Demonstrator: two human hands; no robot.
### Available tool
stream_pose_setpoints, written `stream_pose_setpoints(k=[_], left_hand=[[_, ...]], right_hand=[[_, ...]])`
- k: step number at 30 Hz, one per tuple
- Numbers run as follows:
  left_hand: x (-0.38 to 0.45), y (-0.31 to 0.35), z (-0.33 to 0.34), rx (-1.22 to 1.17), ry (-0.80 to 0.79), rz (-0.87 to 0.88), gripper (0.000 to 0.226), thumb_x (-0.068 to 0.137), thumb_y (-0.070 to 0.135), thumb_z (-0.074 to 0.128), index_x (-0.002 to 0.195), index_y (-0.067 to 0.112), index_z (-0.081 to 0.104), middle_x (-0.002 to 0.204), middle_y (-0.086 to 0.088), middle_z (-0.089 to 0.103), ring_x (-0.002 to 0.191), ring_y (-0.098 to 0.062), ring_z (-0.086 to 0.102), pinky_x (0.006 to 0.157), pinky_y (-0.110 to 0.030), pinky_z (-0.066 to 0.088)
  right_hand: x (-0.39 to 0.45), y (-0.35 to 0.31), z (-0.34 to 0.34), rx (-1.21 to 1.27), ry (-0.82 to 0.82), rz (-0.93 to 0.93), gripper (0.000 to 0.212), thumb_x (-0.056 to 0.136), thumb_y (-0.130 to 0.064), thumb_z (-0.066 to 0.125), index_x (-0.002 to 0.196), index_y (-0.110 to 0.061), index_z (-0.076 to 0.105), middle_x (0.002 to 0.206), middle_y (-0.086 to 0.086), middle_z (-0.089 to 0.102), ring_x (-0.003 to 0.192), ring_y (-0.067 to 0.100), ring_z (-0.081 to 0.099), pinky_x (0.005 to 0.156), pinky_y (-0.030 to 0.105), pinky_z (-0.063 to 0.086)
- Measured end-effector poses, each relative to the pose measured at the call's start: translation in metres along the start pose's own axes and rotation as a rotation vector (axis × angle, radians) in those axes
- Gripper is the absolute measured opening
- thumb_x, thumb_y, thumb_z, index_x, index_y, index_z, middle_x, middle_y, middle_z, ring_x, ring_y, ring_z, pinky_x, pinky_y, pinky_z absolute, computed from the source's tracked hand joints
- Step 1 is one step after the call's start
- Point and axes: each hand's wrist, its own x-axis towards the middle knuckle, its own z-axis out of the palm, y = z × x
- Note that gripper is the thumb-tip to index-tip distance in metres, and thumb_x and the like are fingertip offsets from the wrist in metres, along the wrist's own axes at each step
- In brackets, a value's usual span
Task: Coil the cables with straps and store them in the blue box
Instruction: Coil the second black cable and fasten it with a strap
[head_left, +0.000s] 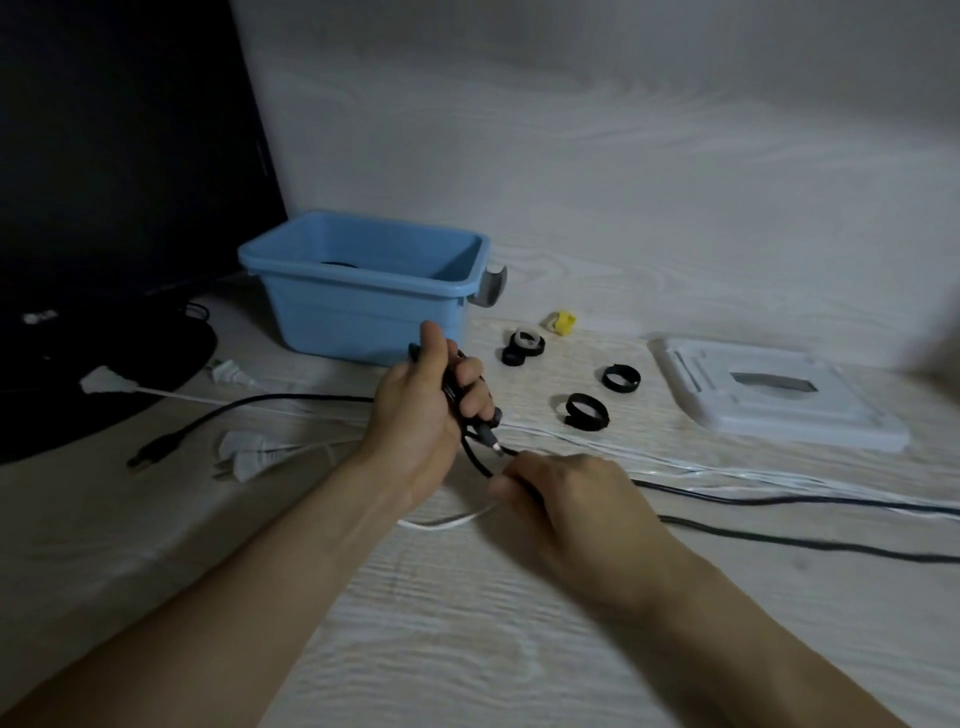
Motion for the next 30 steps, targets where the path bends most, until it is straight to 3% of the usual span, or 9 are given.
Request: stream_pose_setpoints(k=[3,6,10,13,15,18,22,27,30], left_hand=[[-0.004,-0.004,0.001,0.16,-0.042,0.061,0.039,0.102,0.047,0.029,0.086,0.014,0.045,0.06,0.001,0.04,0.047,-0.013,0.031,0.053,-0.027,0.033],[-0.009,-0.009,0.003,0.353,-0.117,0.094,0.03,0.095,0.038,0.044,0.092,0.009,0.05,0.062,-0.005,0.042,0.052,-0.017,0.034,0.056,-0.031,0.031],[-0.016,-0.017,-0.006,1.102,-0.296,0.252,0.047,0.087,0.058,0.041,0.1,0.017,0.059,0.077,0.002,0.062,0.072,-0.016,0.058,0.073,-0.037,0.05],[-0.019,-0.015,-0.009,1.293,-0.336,0.247,0.042,0.096,0.051,0.041,0.092,0.015,0.061,0.082,0.001,0.068,0.078,-0.011,0.064,0.073,-0.039,0.051],[-0.02,-0.012,-0.006,1.291,-0.339,0.223,0.034,0.102,0.038,0.042,0.076,0.021,0.055,0.066,0.008,0.061,0.062,-0.001,0.057,0.062,-0.031,0.044],[-0.027,-0.006,0.001,1.338,-0.425,0.178,0.047,0.105,0.034,0.036,0.061,0.023,0.049,0.054,0.011,0.053,0.054,0.0,0.05,0.058,-0.026,0.037],[-0.032,0.002,0.003,1.363,-0.558,0.086,0.059,0.104,0.045,0.03,0.059,0.016,0.055,0.053,0.011,0.052,0.054,-0.001,0.049,0.058,-0.017,0.037],[-0.026,0.008,0.0,0.845,-0.529,-0.263,0.055,0.101,0.037,0.042,0.047,0.022,0.046,0.043,0.01,0.029,0.036,-0.005,0.022,0.038,-0.021,0.015],[-0.023,0.01,-0.004,0.559,-0.563,-0.503,0.054,0.094,0.044,0.047,0.046,0.024,0.036,0.039,0.008,0.022,0.034,-0.008,0.012,0.039,-0.024,0.009]], right_hand=[[0.001,0.0,0.001,0.025,0.036,-0.01,0.042,0.1,-0.053,0.03,0.084,-0.026,0.058,0.069,-0.004,0.065,0.059,0.02,0.057,0.053,0.037,0.041],[0.003,0.001,-0.002,0.056,0.115,-0.021,0.033,0.099,-0.051,0.042,0.086,-0.028,0.061,0.069,-0.007,0.064,0.059,0.016,0.057,0.053,0.034,0.042],[0.003,0.005,-0.013,0.155,0.054,-0.046,0.008,0.09,-0.031,0.065,0.097,-0.03,0.068,0.079,-0.013,0.058,0.068,0.002,0.048,0.064,0.021,0.043],[0.002,0.012,-0.015,0.196,0.044,-0.087,0.017,0.087,-0.015,0.067,0.099,-0.026,0.073,0.087,-0.01,0.06,0.074,-0.006,0.046,0.071,0.011,0.039],[0.004,0.015,-0.017,0.201,0.176,-0.074,0.008,0.084,-0.021,0.078,0.09,-0.027,0.076,0.079,-0.014,0.058,0.071,-0.006,0.049,0.068,0.007,0.036],[0.007,0.022,-0.025,0.243,0.384,-0.033,0.027,0.062,-0.036,0.092,0.076,-0.019,0.074,0.072,-0.012,0.059,0.062,-0.004,0.053,0.062,0.005,0.038],[0.007,0.031,-0.032,0.312,0.294,-0.071,0.033,0.065,-0.045,0.085,0.07,-0.015,0.072,0.071,-0.008,0.06,0.06,0.008,0.057,0.056,0.013,0.04],[0.007,0.041,-0.036,0.335,0.278,-0.073,0.016,0.079,-0.033,0.079,0.081,-0.017,0.076,0.078,-0.01,0.061,0.068,0.003,0.058,0.065,0.009,0.039],[0.008,0.046,-0.037,0.252,0.307,-0.054,0.022,0.088,-0.037,0.069,0.083,-0.016,0.075,0.081,-0.016,0.057,0.07,-0.006,0.054,0.066,0.005,0.035]])
